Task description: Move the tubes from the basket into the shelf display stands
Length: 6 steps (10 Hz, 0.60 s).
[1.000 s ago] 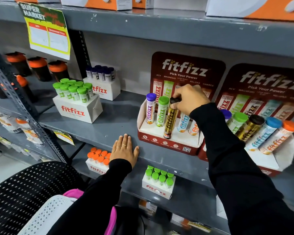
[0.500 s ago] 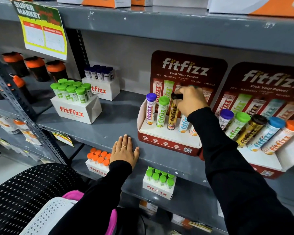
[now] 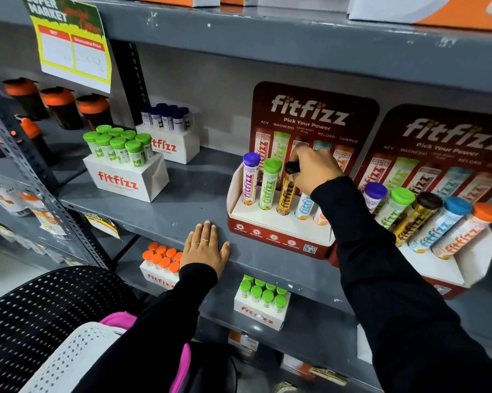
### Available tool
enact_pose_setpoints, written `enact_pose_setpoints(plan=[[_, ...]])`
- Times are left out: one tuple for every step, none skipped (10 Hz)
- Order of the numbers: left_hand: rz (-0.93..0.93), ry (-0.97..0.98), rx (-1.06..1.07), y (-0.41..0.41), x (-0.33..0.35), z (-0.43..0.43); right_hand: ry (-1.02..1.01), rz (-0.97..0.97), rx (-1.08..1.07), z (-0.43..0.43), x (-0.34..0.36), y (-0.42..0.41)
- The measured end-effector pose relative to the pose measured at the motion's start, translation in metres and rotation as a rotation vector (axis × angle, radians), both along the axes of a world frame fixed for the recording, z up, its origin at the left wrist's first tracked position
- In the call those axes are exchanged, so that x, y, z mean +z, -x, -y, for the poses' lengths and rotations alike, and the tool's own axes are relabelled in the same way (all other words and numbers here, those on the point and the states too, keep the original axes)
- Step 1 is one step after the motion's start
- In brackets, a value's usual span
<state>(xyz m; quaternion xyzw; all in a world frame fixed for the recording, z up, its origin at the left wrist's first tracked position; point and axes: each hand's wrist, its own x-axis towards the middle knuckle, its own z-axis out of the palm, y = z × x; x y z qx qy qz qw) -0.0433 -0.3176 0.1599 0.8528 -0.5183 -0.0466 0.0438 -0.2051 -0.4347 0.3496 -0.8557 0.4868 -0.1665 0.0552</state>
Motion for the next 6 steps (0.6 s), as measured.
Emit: enact_pose_setpoints(plan=[[-0.005,-0.005,-0.002,0.0,0.0,0.001,0.003,-0.006,0.005,0.0,0.0,0.0],[0.007,-0.019,-0.001,0.0,-0.001,0.001,-0.003,-0.016,0.0,-0.001,0.0,0.0],[-0.001,-0.001,-0.007,-0.001,-0.001,0.0,-0.01,-0.012,0.001,-0.002,-0.001,0.0],[-0.03,0.002,-0.019,0.0,0.001,-0.002,-0.022,-0.028,0.008,-0.006,-0.003,-0.002],[-0.034,0.037,-0.028,-0.002,0.001,-0.002,0.035,0.016,0.025,-0.014,-0.009,-0.004],[-0.042,0.039,-0.025,-0.001,0.001,-0.003,0.11,0.052,0.063,-0.034,-0.014,-0.003]])
